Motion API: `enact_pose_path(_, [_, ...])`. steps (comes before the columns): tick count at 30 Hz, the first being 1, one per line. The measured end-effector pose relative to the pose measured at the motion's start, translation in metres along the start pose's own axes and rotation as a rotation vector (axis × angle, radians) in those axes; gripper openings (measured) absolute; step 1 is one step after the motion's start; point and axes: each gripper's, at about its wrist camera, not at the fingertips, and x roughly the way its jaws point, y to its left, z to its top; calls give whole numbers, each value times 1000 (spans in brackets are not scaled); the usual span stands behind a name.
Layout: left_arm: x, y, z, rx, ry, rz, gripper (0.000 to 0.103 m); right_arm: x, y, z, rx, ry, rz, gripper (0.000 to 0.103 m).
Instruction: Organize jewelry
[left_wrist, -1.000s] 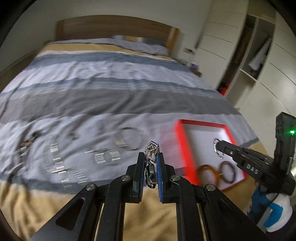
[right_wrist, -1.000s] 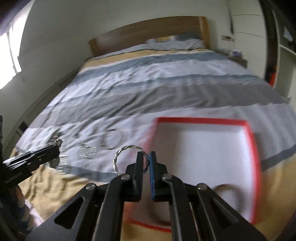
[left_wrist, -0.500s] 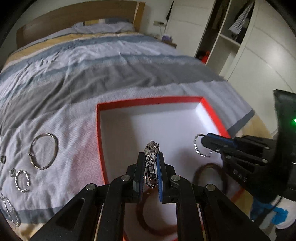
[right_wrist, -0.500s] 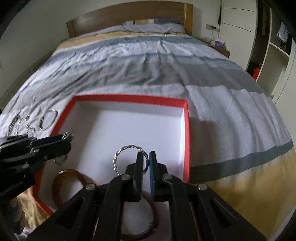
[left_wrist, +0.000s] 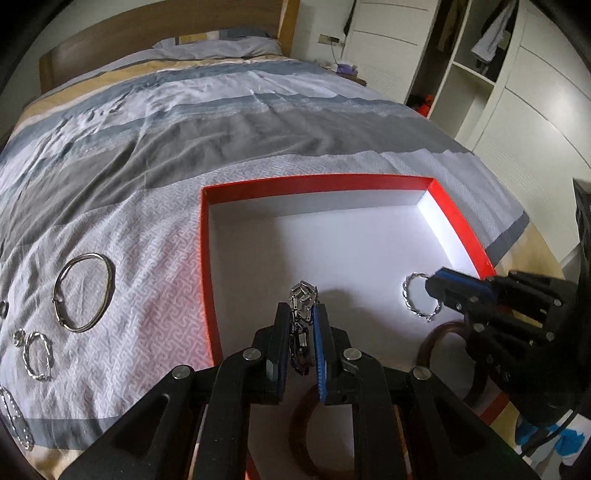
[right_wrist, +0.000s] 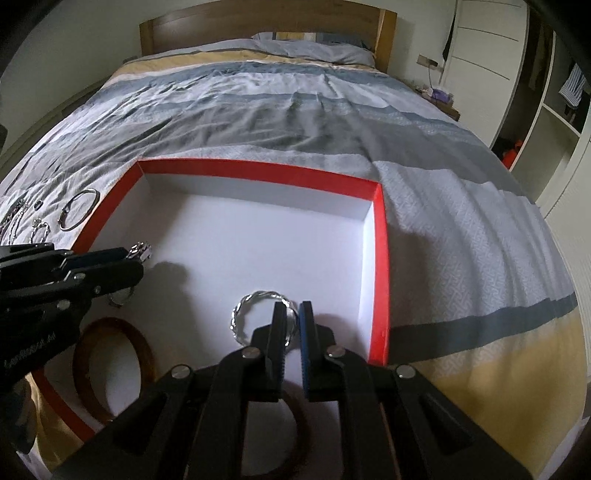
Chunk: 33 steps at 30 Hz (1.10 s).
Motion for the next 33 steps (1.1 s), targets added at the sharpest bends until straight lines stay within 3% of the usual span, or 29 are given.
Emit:
enact_pose_path(3, [-4, 3, -1, -12, 1, -13, 13, -6, -2, 0, 3, -3, -11, 9])
enact_pose_path(5, [-8, 3, -2, -7, 1, -11, 14, -13, -5, -2, 9, -4, -17, 18])
enact_pose_path(6, [-11, 2, -2, -5, 0, -10, 19, -15, -6, -2, 9, -4, -16, 27])
enact_pose_path(9, [-19, 3, -2, -4, -1, -4, 29, -27, -5, -2, 4, -8, -21, 28])
enact_pose_path(15, [-49, 3, -4, 0, -13, 4, 29, -63, -7, -2, 30, -37, -25, 28])
enact_pose_path(23, [-122, 5, -19, -16, -98, 27, 29, -132, -4, -10, 113, -96, -12, 29])
enact_pose_path(27, [-161, 3, -37, -6, -102, 64, 29, -165, 7, -22, 132, -120, -4, 37])
enact_pose_path(31, [-198, 8, -59, -44, -100, 91, 46, -200, 21, -40, 154, -141, 24, 37])
enact_pose_path(33, [-218, 12, -73, -69, -114, 112, 47, -216, 30, -50, 171, -153, 37, 37])
